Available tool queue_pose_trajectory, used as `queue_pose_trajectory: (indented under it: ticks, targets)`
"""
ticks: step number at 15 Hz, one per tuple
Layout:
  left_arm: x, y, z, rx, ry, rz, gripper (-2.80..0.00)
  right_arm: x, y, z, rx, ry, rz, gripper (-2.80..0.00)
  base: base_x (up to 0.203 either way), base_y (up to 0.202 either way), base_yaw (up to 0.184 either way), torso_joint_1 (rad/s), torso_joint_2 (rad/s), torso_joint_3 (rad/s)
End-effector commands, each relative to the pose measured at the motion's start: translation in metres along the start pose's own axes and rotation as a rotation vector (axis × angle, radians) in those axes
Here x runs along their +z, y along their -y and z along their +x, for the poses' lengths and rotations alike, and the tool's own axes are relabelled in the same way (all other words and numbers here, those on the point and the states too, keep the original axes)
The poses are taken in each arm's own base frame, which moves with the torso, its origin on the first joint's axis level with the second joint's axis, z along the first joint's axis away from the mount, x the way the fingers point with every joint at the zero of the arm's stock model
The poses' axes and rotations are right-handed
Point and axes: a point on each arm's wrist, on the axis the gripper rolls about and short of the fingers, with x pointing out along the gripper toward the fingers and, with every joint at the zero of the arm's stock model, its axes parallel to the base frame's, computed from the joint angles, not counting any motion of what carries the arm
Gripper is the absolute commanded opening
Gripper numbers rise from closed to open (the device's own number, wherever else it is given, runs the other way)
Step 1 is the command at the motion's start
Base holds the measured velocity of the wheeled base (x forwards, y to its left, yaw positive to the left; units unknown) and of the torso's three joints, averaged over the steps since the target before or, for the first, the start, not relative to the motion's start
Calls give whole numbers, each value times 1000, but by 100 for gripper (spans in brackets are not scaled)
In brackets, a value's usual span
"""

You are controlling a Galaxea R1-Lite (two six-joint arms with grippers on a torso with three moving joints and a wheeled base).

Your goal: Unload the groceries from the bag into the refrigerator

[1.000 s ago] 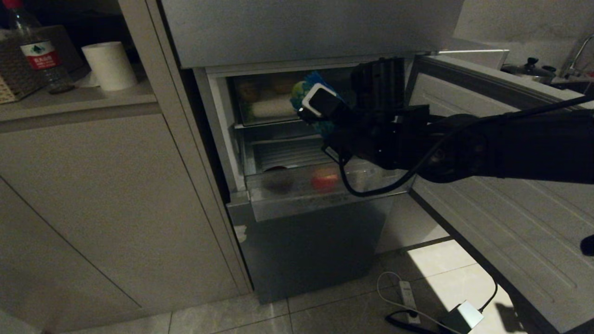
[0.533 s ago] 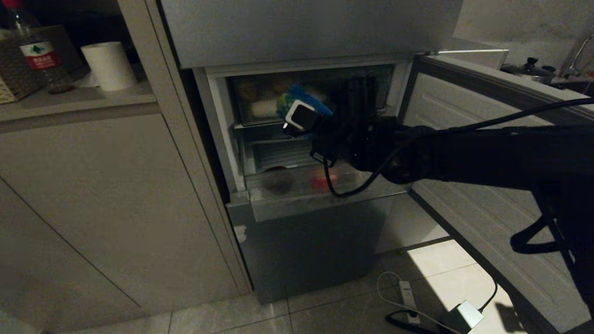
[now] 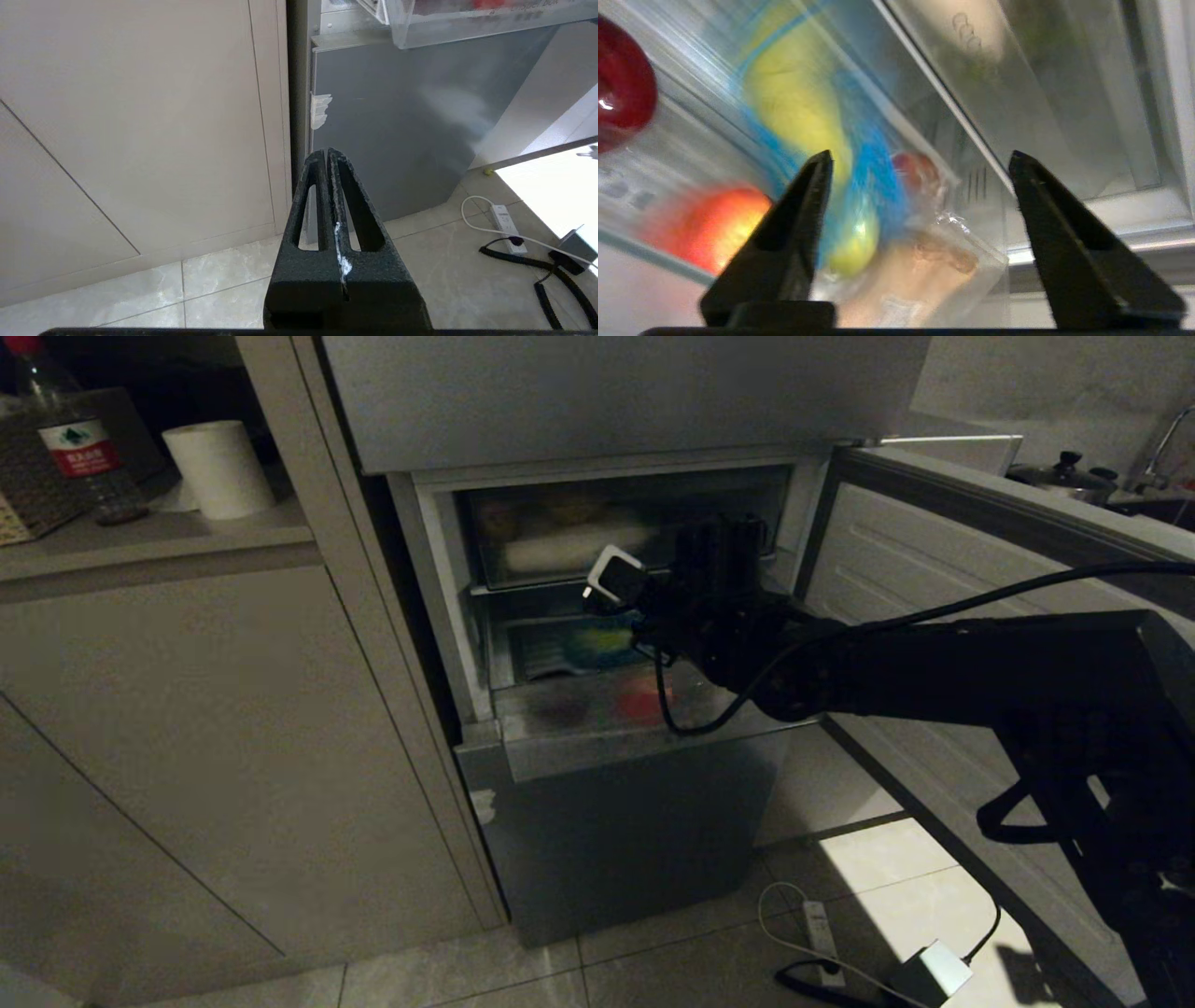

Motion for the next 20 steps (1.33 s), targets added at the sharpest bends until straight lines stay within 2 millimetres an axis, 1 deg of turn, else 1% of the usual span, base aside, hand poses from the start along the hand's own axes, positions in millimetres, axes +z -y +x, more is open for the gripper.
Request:
queue_pose_trajectory:
  ticks: [1, 3, 4, 6, 8, 9, 11, 15, 16, 18, 20]
  targets:
    - [0, 0, 0, 0, -1, -1, -280, -2, -3, 2, 6, -8, -9, 0, 0, 0, 0, 0, 0, 0]
    - [0, 0, 0, 0, -1, -1, -280, -1, -2, 1, 3, -6, -7, 0, 0, 0, 0, 0, 0, 0]
    - [0, 0, 0, 0, -1, -1, -280, 1, 3, -2, -6, 0, 1, 0, 0, 0, 0, 0, 0, 0]
    - [0, 0, 0, 0, -1, -1, -280, 15, 26, -17, -41, 33, 42, 0, 0, 0, 0, 0, 0, 0]
    - [0, 0, 0, 1, -1, -3, -280, 29, 52, -41, -71, 72, 116, 0, 0, 0, 0, 0, 0, 0]
    - [0, 0, 0, 1, -1, -3, -280, 33, 64, -54, -70, 78, 146, -280, 0, 0, 0, 0, 0, 0]
    - [0, 0, 0, 0, -1, -3, -280, 35, 82, -81, -52, 71, 211, -280, 0, 0, 0, 0, 0, 0]
    - [0, 0, 0, 0, -1, -3, -280, 26, 105, -131, -29, 52, 281, -280, 0, 0, 0, 0, 0, 0]
    - [0, 0, 0, 0, -1, -3, -280, 24, 109, -141, -34, 38, 318, -280, 0, 0, 0, 0, 0, 0]
    - [0, 0, 0, 0, -1, -3, -280, 22, 113, -158, -49, -43, 455, -280, 0, 0, 0, 0, 0, 0]
    - [0, 0, 0, 0, -1, -3, -280, 18, 117, -171, -71, -124, 565, -280, 0, 0, 0, 0, 0, 0]
